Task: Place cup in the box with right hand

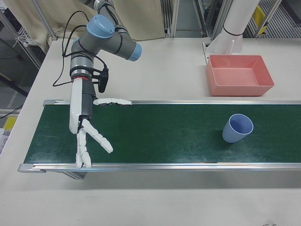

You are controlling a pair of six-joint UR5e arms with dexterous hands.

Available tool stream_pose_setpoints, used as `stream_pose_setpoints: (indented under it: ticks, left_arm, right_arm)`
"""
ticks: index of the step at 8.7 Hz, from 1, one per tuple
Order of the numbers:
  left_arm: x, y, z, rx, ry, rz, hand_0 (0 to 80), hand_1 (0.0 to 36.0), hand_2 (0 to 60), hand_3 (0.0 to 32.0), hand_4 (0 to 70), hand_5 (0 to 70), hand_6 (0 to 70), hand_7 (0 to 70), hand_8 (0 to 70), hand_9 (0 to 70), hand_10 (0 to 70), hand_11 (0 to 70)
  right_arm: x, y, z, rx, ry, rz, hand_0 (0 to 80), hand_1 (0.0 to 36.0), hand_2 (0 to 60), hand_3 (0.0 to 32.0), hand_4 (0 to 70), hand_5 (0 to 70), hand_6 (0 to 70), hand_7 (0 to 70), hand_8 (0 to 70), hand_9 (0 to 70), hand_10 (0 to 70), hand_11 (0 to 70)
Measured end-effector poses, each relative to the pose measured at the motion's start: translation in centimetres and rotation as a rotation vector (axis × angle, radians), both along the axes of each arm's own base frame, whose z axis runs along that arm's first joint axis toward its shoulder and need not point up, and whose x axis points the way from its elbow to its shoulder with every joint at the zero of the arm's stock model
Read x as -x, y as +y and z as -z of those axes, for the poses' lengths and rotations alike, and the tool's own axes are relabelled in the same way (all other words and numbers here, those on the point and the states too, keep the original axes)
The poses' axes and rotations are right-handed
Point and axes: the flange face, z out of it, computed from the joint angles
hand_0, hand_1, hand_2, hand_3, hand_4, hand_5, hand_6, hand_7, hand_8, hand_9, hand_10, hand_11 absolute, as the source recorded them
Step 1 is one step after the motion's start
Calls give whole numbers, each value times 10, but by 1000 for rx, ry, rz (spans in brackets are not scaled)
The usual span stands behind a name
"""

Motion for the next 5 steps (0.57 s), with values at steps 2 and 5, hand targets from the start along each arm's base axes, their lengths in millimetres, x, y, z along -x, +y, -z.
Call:
stream_pose_setpoints:
  ticks: [2, 5]
  left_arm:
    - [0, 0, 0, -1, 0, 0, 0, 0, 0, 0, 0, 0, 0, 0, 0, 0, 0, 0]
    - [0, 0, 0, 0, 0, 0, 0, 0, 0, 0, 0, 0, 0, 0, 0, 0, 0, 0]
  right_arm:
    - [14, 1, -1, 3, 2, 26, 469, 103, 64, 12, 84, 38, 30, 120, 3, 38, 13, 34]
    - [56, 5, -8, 15, 13, 97, 473, 94, 31, 18, 86, 39, 29, 115, 4, 38, 15, 37]
